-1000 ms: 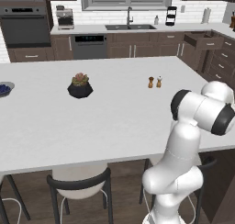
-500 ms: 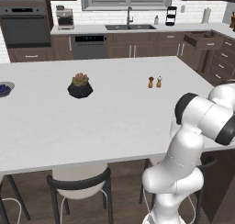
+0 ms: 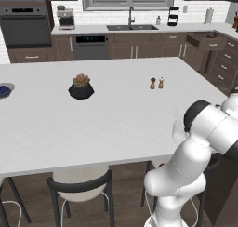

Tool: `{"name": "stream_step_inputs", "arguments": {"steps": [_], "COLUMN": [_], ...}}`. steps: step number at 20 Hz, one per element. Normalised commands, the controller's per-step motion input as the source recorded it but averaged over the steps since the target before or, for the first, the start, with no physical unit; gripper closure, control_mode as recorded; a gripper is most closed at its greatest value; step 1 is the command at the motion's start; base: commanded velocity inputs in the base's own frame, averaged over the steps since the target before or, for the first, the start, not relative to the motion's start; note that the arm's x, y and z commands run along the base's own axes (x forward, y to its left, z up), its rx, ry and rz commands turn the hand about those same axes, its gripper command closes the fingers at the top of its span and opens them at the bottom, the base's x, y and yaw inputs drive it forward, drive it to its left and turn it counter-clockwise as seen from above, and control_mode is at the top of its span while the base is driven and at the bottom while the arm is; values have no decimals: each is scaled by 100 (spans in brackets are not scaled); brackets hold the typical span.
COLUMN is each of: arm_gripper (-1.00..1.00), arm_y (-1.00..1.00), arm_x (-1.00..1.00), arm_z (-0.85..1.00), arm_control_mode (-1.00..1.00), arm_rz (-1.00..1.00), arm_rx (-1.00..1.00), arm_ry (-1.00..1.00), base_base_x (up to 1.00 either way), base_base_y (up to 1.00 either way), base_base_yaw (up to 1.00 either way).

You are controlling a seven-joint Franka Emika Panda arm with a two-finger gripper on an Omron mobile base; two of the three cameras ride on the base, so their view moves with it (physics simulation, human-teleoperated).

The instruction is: Take a straw from the drawer in front and place it inside the glass cup on the dining counter.

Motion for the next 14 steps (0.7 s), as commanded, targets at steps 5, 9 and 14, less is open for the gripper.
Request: {"name": "stream_step_inputs", "arguments": {"steps": [5,9,14], "arm_gripper": [-100,-100,-100], "arm_y": [-14,-6,-2], "arm_x": [-44,-35,-30], "arm_z": [0,0,0], "arm_control_mode": [-100,-100,-100], "arm_rz": [0,-1,-1], "arm_rx": [3,1,0], "arm_ry": [-3,0,0], "base_base_x": [0,0,0], "base_base_y": [0,0,0], "base_base_yaw": [0,0,0]}}
